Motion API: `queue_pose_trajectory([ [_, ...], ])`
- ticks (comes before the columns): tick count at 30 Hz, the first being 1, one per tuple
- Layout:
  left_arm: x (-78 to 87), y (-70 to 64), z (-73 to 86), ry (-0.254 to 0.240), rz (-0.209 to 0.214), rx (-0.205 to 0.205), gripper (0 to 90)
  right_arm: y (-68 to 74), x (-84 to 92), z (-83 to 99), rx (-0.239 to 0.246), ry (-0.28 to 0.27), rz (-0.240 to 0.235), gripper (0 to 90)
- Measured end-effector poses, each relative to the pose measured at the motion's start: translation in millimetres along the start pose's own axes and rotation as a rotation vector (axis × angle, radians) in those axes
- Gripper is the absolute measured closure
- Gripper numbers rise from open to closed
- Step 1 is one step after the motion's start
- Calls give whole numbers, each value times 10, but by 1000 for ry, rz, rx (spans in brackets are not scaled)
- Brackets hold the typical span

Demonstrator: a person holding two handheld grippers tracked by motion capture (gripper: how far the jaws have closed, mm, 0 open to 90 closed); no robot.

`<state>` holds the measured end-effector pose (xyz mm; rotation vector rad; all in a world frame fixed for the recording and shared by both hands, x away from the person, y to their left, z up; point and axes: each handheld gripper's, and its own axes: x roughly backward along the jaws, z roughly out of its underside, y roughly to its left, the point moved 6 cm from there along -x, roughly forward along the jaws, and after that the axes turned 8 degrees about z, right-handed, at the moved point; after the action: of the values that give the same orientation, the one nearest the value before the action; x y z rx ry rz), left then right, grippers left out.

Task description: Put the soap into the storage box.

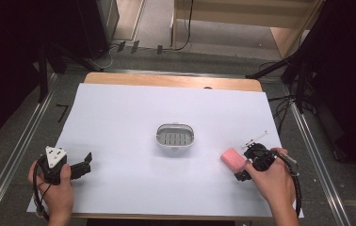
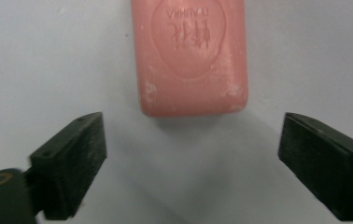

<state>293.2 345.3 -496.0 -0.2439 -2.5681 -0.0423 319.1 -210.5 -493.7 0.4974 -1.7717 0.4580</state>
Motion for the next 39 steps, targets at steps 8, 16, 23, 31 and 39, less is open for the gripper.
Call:
queue_pose_trajectory([
  [8, -3, -2, 1, 4, 0, -2, 0, 59, -80, -190, -24, 11, -16, 93],
  [16, 0, -4, 1, 4, 2, -3, 0, 95, -186, -312, -7, 21, -21, 168],
  [23, -1, -4, 1, 4, 8, -1, 0, 86, -203, -364, -15, 15, -9, 306],
  [31, -1, -4, 1, 5, 5, -2, 0, 73, -220, -391, -36, 19, -25, 369],
  [39, -14, -19, 3, 13, 5, -13, 0, 66, -234, -440, -47, 35, -28, 375],
])
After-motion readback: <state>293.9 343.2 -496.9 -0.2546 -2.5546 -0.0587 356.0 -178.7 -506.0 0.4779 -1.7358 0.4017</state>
